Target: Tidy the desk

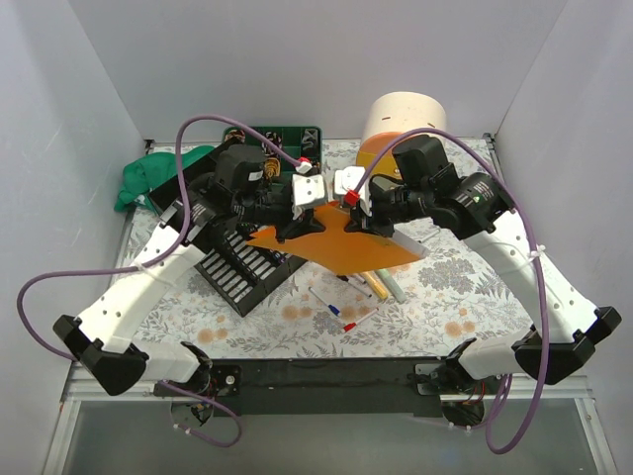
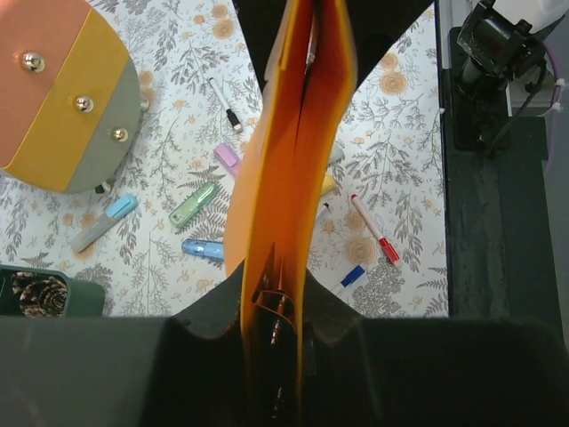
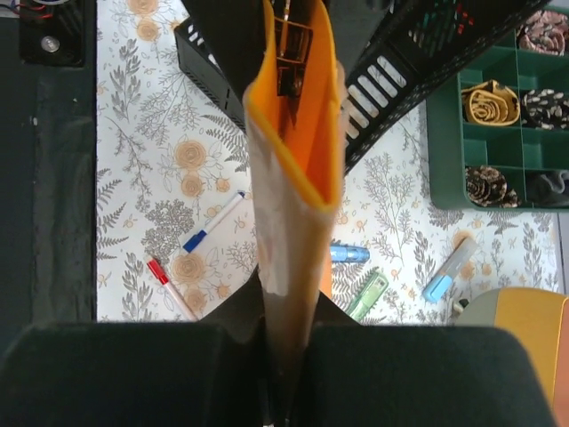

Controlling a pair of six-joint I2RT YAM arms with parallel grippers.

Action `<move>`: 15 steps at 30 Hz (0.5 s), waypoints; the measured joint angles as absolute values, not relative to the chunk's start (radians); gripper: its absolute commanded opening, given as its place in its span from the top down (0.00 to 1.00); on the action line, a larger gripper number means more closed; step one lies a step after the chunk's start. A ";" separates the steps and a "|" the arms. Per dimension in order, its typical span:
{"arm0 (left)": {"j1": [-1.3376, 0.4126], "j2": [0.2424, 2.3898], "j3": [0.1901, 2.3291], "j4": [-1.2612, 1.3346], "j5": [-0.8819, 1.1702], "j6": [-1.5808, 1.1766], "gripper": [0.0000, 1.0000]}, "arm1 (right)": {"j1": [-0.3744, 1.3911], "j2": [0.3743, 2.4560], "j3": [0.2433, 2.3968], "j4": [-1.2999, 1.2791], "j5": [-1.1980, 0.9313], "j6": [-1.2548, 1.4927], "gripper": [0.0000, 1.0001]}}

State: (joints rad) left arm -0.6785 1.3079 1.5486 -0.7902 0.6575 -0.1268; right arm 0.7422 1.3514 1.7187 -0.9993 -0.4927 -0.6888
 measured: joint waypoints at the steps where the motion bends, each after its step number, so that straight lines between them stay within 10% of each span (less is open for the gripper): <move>1: -0.680 1.299 1.542 -0.785 0.652 -0.131 0.42 | 0.743 1.351 1.720 -0.999 -0.498 -0.693 0.99; 3: -0.682 1.271 1.518 -0.752 0.626 -0.160 0.04 | 0.744 1.351 1.726 -1.010 -0.512 -0.707 0.99; 15: -0.663 0.812 1.421 -0.369 0.274 -0.464 0.02 | 0.749 1.286 1.792 -0.903 -0.479 -0.570 0.99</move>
State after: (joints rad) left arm -0.6632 0.8124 1.4208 -0.3687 0.2745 -0.4641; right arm 0.7494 1.2858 1.7924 -0.9031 -0.4786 -0.5697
